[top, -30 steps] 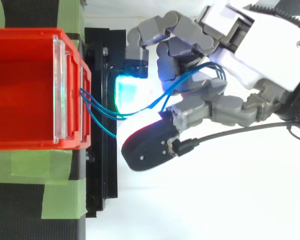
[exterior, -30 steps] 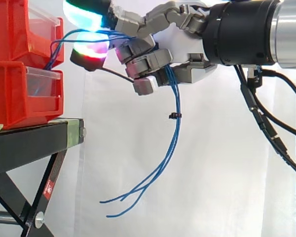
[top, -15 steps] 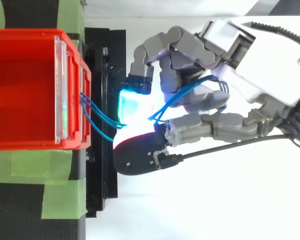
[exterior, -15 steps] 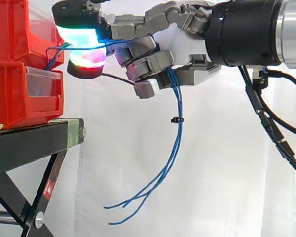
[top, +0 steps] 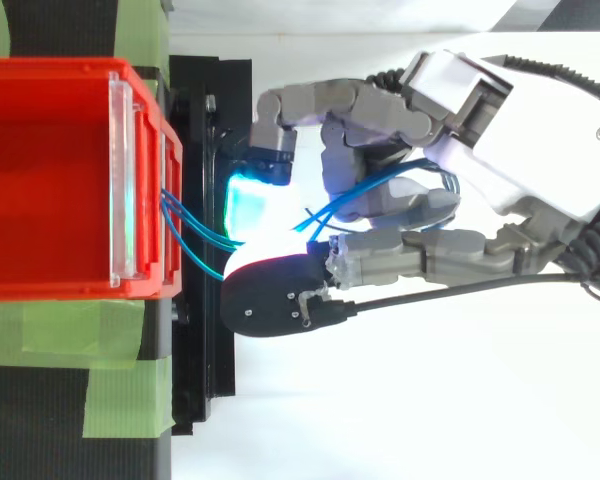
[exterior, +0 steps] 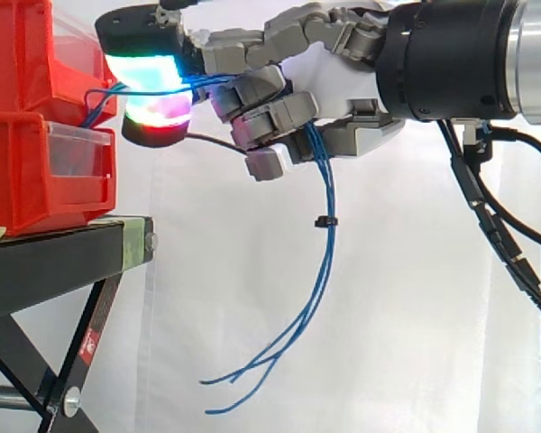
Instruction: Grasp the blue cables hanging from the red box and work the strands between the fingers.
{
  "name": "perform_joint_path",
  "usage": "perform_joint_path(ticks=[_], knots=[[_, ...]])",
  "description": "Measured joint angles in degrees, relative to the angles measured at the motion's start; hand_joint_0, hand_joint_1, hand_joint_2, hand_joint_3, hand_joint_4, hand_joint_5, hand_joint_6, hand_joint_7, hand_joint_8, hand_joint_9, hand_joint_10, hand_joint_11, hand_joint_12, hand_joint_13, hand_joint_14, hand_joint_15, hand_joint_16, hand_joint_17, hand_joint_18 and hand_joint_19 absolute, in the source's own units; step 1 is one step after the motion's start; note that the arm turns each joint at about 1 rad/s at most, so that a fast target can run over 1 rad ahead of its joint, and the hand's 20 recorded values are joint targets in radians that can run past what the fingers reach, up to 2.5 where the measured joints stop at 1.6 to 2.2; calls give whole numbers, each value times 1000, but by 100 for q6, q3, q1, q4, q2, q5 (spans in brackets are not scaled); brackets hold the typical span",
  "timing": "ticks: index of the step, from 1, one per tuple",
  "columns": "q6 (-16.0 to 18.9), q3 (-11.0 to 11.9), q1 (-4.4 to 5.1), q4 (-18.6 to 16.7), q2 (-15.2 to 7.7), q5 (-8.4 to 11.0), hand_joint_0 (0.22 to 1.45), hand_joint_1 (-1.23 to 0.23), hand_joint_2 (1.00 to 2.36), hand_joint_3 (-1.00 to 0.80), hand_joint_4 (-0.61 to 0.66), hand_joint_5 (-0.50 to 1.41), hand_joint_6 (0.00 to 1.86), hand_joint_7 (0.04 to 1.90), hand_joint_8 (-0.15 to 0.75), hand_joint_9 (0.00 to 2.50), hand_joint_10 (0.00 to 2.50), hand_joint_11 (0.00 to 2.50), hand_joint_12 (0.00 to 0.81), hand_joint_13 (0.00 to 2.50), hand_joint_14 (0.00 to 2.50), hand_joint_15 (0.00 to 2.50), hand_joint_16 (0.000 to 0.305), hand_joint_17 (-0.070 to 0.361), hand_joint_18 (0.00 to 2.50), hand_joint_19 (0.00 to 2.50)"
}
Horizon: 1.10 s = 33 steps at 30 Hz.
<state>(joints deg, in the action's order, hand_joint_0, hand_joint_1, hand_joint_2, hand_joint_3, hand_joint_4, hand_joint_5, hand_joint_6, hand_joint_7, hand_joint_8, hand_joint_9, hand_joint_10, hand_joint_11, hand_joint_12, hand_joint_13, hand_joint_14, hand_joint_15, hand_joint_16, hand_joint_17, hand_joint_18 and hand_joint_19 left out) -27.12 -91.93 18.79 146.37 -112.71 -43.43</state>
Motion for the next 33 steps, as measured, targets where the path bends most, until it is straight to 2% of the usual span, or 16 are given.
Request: perform_joint_path(ticks=[1,5,7,9,16,17,20,22,23,24,26,29,30,31,32,33], knots=[[0,0,0,1,0,1,719,-701,1610,-186,262,60,1318,1063,376,674,2500,2465,418,998,2500,1322,45,102,1373,1281],[7,0,1,4,1,1,778,-516,1241,-295,175,112,1301,1123,376,674,2500,2465,418,998,2500,1322,45,102,1373,1281],[9,0,1,5,2,1,880,-492,1149,-193,208,202,1014,1148,376,674,2500,2465,418,998,2500,1322,45,102,1373,1281],[10,0,0,5,2,1,1156,-575,1013,-17,282,557,7,1470,376,674,2500,2465,418,998,2500,1322,45,102,1373,1281],[14,0,-1,5,3,1,1347,-670,1013,-61,286,776,21,1378,376,674,2500,2465,418,998,2500,1322,45,102,1373,1281],[14,0,-1,7,3,1,1304,-711,1006,2,289,772,22,1366,376,674,2500,2465,418,998,2500,1322,45,102,1373,1281],[14,0,-1,13,3,1,804,-599,1538,-117,284,641,11,1429,376,674,2500,2465,418,998,2500,1322,45,102,1373,1281],[14,0,-2,18,1,1,729,-592,1610,-147,258,610,4,1528,376,674,2500,2465,418,998,2500,1322,45,102,1373,1281],[14,0,-3,20,2,1,747,-608,1550,-157,248,581,30,1541,376,674,2500,2465,418,998,2500,1322,45,102,1373,1281],[14,0,-2,21,3,1,1034,-678,1052,36,218,580,8,1498,376,674,2500,2465,418,998,2500,1322,45,102,1373,1281],[14,0,-4,23,3,1,1323,-674,1014,-24,170,752,20,1366,376,674,2500,2465,418,998,2500,1322,45,102,1373,1281],[17,0,-7,23,2,1,1347,-700,1011,-21,209,797,24,1262,376,674,2500,2465,418,998,2500,1322,45,102,1373,1281],[21,0,-9,23,2,1,1225,-747,1052,48,288,787,24,1238,376,674,2500,2465,418,998,2500,1322,45,102,1373,1281],[24,0,-11,23,3,1,1100,-724,1232,-15,343,768,24,1215,376,674,2500,2465,418,998,2500,1322,45,102,1373,1281],[26,0,-13,24,3,1,820,-646,1661,-224,447,698,22,1117,376,674,2500,2465,418,998,2500,1322,45,102,1373,1281],[28,0,-12,26,3,1,720,-593,1715,-260,496,635,21,1043,376,674,2500,2465,418,998,2500,1322,45,102,1373,1281]])
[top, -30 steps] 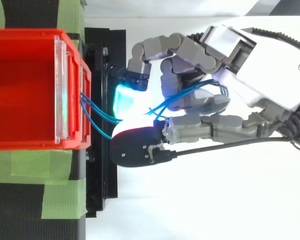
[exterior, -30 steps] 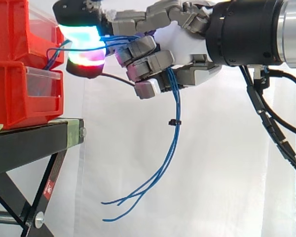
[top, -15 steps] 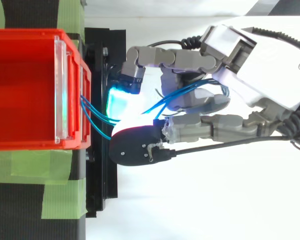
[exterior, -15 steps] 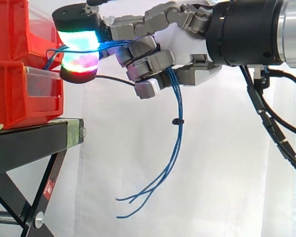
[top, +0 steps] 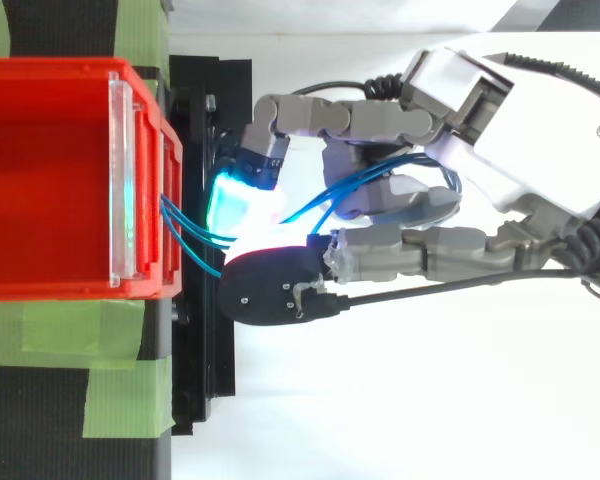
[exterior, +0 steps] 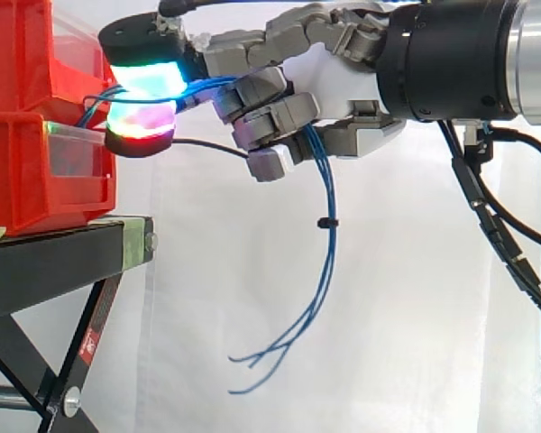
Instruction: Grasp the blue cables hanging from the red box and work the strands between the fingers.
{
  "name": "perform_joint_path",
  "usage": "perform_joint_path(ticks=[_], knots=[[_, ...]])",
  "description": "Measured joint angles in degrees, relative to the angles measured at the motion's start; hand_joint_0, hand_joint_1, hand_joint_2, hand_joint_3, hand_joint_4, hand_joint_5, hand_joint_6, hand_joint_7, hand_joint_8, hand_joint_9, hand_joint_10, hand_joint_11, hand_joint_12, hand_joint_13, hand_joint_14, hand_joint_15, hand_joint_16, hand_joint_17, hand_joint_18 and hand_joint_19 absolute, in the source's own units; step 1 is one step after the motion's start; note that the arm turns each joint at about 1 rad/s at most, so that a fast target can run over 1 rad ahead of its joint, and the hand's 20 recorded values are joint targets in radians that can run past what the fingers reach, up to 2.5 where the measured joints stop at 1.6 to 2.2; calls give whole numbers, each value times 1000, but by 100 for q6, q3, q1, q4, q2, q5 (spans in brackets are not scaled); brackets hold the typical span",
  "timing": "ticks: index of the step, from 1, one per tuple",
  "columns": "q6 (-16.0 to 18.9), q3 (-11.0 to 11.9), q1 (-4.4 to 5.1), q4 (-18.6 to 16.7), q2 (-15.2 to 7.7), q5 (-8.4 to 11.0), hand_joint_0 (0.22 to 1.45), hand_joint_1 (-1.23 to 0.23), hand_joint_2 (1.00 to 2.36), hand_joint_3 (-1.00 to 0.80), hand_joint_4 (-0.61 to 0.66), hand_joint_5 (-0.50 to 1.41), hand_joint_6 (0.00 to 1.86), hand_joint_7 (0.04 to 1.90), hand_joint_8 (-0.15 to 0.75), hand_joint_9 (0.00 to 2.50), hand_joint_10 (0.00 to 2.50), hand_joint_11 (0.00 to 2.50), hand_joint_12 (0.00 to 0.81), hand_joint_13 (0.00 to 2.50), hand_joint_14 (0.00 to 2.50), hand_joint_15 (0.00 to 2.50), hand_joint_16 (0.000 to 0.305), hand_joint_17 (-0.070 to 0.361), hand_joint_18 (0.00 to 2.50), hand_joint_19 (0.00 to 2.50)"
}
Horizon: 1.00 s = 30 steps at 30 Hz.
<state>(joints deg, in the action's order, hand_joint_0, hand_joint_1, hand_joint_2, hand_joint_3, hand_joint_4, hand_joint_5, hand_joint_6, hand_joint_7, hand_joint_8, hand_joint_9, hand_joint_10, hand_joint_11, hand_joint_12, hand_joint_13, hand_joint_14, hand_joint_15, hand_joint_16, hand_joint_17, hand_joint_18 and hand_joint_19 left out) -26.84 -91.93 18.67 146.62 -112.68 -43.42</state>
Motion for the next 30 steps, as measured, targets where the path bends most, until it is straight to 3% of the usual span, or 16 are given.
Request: perform_joint_path(ticks=[2,4,5,6,10,13,14,17,18,19,20,21,24,26,29,30], knots=[[2,0,-1,7,0,0,714,-555,1626,-322,488,609,20,1008,376,674,2500,2465,418,998,2500,1322,45,102,1373,1281],[3,0,-2,22,0,0,1067,-684,1041,-156,390,515,19,968,376,674,2500,2465,418,998,2500,1322,45,102,1373,1281],[3,0,-2,35,0,0,1244,-680,1007,-69,327,576,20,989,376,674,2500,2465,418,998,2500,1322,45,102,1373,1281],[3,0,-2,42,-1,0,1315,-686,1009,-63,310,622,20,991,376,674,2500,2465,418,998,2500,1322,45,102,1373,1281],[3,0,-3,51,-1,0,1285,-735,1001,13,327,700,21,1053,376,674,2500,2465,418,998,2500,1322,45,102,1373,1281],[3,0,-3,54,-1,0,995,-665,1225,-57,326,636,21,1155,376,674,2500,2465,418,998,2500,1322,45,102,1373,1281],[3,0,-3,55,0,0,867,-642,1374,-145,312,595,19,1253,376,674,2500,2465,418,998,2500,1322,45,102,1373,1281],[27,0,-9,74,0,0,729,-645,1527,-286,285,512,0,1490,376,674,2500,2465,418,998,2500,1322,45,102,1373,1281],[45,0,-10,93,0,0,695,-655,1534,-314,298,357,386,1332,376,674,2500,2465,418,998,2500,1322,45,102,1373,1281],[63,0,-10,114,0,0,720,-677,1397,-290,282,346,401,1354,376,674,2500,2465,418,998,2500,1322,45,102,1373,1281],[86,0,-11,141,0,0,745,-690,1242,-278,270,265,585,1316,376,674,2500,2465,418,998,2500,1322,45,102,1373,1281],[104,0,-11,159,0,0,797,-697,1003,-230,253,225,664,1332,376,674,2500,2465,418,998,2500,1322,45,102,1373,1281],[148,0,-4,188,0,0,797,-693,1009,-446,259,133,1006,1192,376,674,2500,2465,418,998,2500,1322,45,102,1373,1281],[161,0,4,190,1,-1,854,-702,1014,-403,219,117,1038,1216,376,674,2500,2465,418,998,2500,1322,45,102,1373,1281],[168,0,10,190,1,-5,984,-714,1005,-214,206,21,1171,1064,376,674,2500,2465,418,998,2500,1322,45,102,1373,1281],[168,0,11,186,1,-6,1066,-718,1000,-286,215,-1,1153,1068,376,674,2500,2465,418,998,2500,1322,45,102,1373,1281]])
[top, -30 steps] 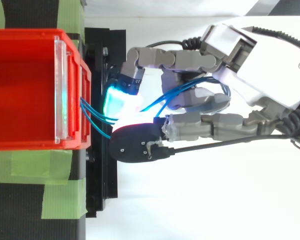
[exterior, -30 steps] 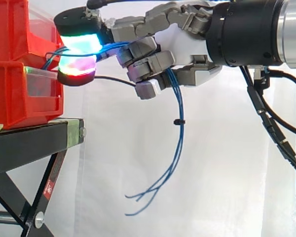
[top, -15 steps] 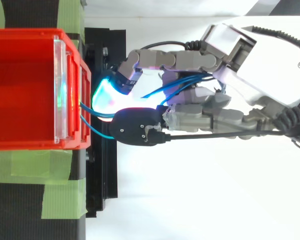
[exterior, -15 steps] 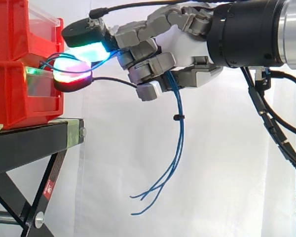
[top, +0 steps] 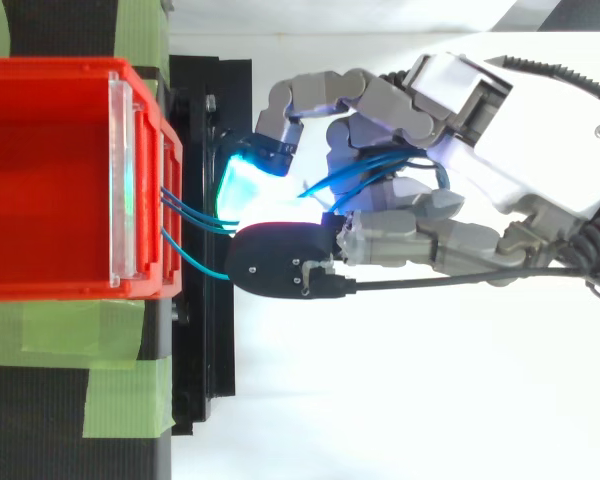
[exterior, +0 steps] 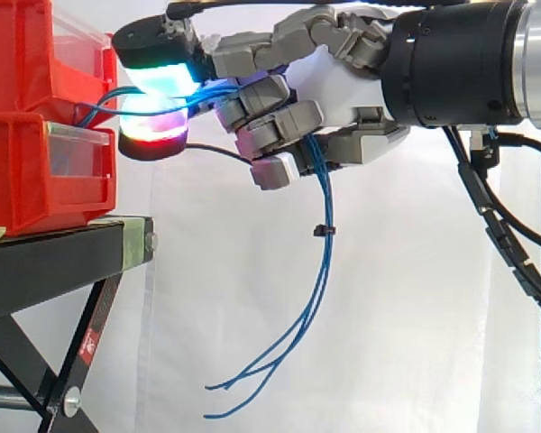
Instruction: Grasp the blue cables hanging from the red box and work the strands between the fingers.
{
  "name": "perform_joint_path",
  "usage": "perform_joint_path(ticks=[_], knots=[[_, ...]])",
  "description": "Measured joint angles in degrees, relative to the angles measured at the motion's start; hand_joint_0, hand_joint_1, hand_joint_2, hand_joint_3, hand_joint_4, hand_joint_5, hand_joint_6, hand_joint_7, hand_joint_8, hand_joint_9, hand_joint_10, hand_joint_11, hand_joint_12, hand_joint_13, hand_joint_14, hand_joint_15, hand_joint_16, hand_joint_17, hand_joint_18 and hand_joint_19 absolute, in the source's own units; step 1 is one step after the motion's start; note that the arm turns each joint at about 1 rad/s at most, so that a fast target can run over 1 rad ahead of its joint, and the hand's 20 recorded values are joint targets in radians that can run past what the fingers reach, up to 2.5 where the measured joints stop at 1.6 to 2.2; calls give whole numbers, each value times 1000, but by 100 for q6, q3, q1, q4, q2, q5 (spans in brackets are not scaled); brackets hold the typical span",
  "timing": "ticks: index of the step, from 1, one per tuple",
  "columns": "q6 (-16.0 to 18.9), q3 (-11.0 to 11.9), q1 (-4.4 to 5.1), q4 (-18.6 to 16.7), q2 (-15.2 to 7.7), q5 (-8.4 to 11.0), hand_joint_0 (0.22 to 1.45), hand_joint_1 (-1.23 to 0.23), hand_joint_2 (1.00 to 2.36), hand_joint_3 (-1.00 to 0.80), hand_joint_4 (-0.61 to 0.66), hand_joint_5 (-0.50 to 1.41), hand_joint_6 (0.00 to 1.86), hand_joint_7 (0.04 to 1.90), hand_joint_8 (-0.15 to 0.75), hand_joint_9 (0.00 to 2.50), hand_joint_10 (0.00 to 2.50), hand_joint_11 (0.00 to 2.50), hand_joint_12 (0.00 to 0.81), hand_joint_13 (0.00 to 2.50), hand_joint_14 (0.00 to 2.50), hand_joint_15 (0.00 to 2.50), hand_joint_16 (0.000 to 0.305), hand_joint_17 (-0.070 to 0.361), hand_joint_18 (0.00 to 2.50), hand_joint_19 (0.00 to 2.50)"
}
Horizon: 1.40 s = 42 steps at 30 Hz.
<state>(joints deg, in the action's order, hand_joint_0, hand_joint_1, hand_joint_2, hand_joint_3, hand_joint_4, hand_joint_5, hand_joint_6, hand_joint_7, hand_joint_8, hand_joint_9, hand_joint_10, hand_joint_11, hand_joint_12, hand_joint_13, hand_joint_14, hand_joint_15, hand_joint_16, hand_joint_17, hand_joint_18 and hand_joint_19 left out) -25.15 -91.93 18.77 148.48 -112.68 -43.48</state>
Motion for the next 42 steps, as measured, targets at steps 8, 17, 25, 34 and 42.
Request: perform_joint_path(ticks=[8,17,25,34,42], knots=[[4,0,0,-24,0,-2,1259,-629,1011,-51,238,629,3,1542,376,674,2500,2465,418,998,2500,1322,45,102,1373,1281],[10,0,2,-36,0,-1,855,-742,1002,-204,320,13,1164,1099,376,674,2500,2465,418,998,2500,1322,45,102,1373,1281],[8,0,1,-39,0,-1,897,-701,1008,-91,159,-24,1510,1125,376,674,2500,2465,418,998,2500,1322,45,102,1373,1281],[10,0,3,-23,0,2,1275,-691,1001,16,188,143,1428,1312,376,674,2500,2465,418,998,2500,1322,45,102,1373,1281],[10,0,2,-29,0,4,899,-687,1006,-831,254,119,1372,1277,376,674,2500,2465,418,998,2500,1322,45,102,1373,1281]])
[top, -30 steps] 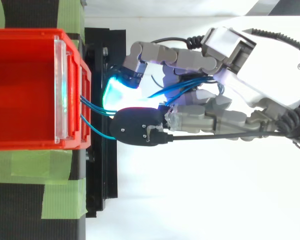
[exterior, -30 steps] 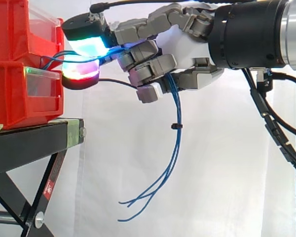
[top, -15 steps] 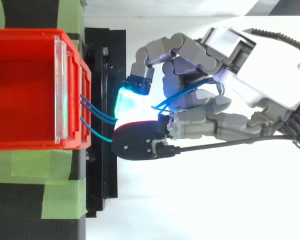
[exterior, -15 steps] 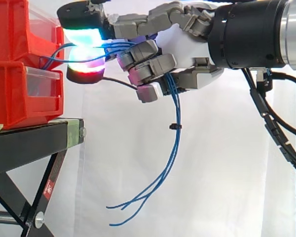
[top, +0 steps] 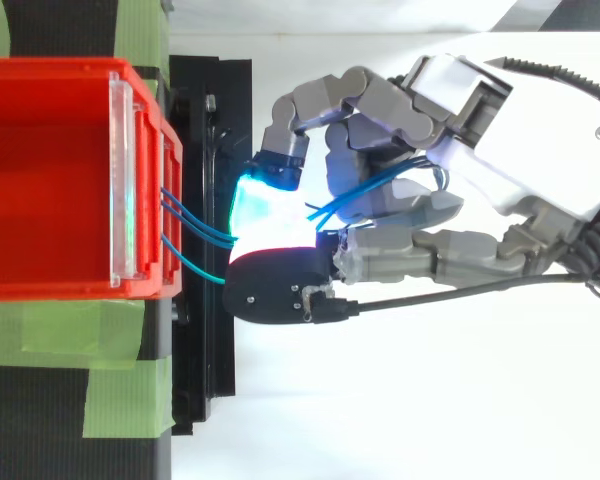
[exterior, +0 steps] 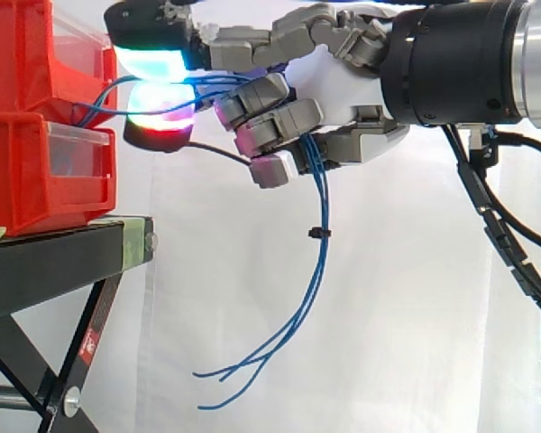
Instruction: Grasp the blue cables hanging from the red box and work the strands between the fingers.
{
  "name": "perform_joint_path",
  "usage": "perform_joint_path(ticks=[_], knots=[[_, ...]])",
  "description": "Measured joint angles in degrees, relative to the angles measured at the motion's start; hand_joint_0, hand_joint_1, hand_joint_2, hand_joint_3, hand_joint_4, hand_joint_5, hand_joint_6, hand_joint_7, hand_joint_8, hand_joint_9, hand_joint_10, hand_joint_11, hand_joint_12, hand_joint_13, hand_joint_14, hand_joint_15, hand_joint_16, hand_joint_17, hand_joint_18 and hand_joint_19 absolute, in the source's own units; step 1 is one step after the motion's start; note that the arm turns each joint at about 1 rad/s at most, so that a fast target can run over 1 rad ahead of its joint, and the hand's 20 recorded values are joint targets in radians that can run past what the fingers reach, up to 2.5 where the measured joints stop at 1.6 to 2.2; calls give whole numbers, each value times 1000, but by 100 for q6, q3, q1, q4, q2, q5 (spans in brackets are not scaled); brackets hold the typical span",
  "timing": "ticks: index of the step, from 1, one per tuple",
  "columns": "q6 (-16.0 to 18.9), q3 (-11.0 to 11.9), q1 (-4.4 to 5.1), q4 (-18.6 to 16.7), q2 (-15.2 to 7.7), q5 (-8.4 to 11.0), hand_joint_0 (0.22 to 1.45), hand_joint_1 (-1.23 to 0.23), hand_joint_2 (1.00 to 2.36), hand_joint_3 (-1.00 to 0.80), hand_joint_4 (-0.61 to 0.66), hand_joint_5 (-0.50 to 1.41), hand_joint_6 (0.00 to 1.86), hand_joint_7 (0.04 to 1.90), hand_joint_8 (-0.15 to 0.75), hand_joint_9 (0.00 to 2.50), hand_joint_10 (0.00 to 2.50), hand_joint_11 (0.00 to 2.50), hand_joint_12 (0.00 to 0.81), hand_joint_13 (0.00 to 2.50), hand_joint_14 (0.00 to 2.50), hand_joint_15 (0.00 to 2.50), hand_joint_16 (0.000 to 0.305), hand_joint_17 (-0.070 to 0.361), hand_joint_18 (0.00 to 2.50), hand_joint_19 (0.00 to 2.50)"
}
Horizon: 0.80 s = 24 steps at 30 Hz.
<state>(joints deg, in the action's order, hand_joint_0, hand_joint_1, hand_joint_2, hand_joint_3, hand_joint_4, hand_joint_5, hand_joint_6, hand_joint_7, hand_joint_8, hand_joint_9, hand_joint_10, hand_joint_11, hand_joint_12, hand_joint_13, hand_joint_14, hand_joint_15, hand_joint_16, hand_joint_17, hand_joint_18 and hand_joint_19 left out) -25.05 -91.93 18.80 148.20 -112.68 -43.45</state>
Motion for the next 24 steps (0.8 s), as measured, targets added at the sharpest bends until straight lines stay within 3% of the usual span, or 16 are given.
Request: perform_joint_path(ticks=[4,5,6,7,8,9,11,12,13,14,15,17,20,22,23,24], knots=[[0,0,-1,5,0,0,1033,-728,1007,-823,39,60,1532,1169,376,674,2500,2465,418,998,2500,1322,45,102,1373,1281],[0,0,0,6,0,1,1116,-778,1014,-531,-138,0,1756,1211,376,674,2500,2465,418,998,2500,1322,45,102,1373,1281],[0,0,0,6,0,1,1197,-783,1018,-341,-115,-4,1677,1631,376,674,2500,2465,418,998,2500,1322,45,102,1373,1281],[0,0,0,6,0,1,1235,-779,1018,-207,-146,-49,1793,1553,376,674,2500,2465,418,998,2500,1322,45,102,1373,1281],[0,0,0,7,0,2,1292,-789,1012,-41,-107,-25,1764,1621,376,674,2500,2465,418,998,2500,1322,45,102,1373,1281],[0,0,0,7,-1,2,1363,-784,1005,9,108,112,1565,1757,376,674,2500,2465,418,998,2500,1322,45,102,1373,1281],[0,0,0,7,0,3,1377,-773,1004,-53,188,204,1356,1707,376,674,2500,2465,418,998,2500,1322,45,102,1373,1281],[0,0,0,10,0,3,1332,-720,1009,-127,185,587,341,1566,376,674,2500,2465,418,998,2500,1322,45,102,1373,1281],[0,0,-1,14,0,2,1314,-704,1012,-181,215,646,142,1561,376,674,2500,2465,418,998,2500,1322,45,102,1373,1281],[0,0,-1,20,0,3,1240,-717,1011,-217,334,670,14,1368,376,674,2500,2465,418,998,2500,1322,45,102,1373,1281],[0,0,-1,24,0,3,1201,-730,1007,-149,376,669,20,1186,376,674,2500,2465,418,998,2500,1322,45,102,1373,1281],[1,0,-3,30,0,3,1177,-738,1002,-80,435,671,20,1075,376,674,2500,2465,418,998,2500,1322,45,102,1373,1281],[6,0,-3,32,0,3,1087,-704,1104,-60,449,638,19,995,376,674,2500,2465,418,998,2500,1322,45,102,1373,1281],[11,0,-2,34,0,3,1017,-671,1197,-100,409,624,20,1018,376,674,2500,2465,418,998,2500,1322,45,102,1373,1281],[14,0,-1,38,0,3,1057,-665,1000,-12,291,582,20,1155,376,674,2500,2465,418,998,2500,1322,45,102,1373,1281],[18,0,-1,42,0,3,1028,-666,1011,-72,234,496,12,1350,376,674,2500,2465,418,998,2500,1322,45,102,1373,1281]])
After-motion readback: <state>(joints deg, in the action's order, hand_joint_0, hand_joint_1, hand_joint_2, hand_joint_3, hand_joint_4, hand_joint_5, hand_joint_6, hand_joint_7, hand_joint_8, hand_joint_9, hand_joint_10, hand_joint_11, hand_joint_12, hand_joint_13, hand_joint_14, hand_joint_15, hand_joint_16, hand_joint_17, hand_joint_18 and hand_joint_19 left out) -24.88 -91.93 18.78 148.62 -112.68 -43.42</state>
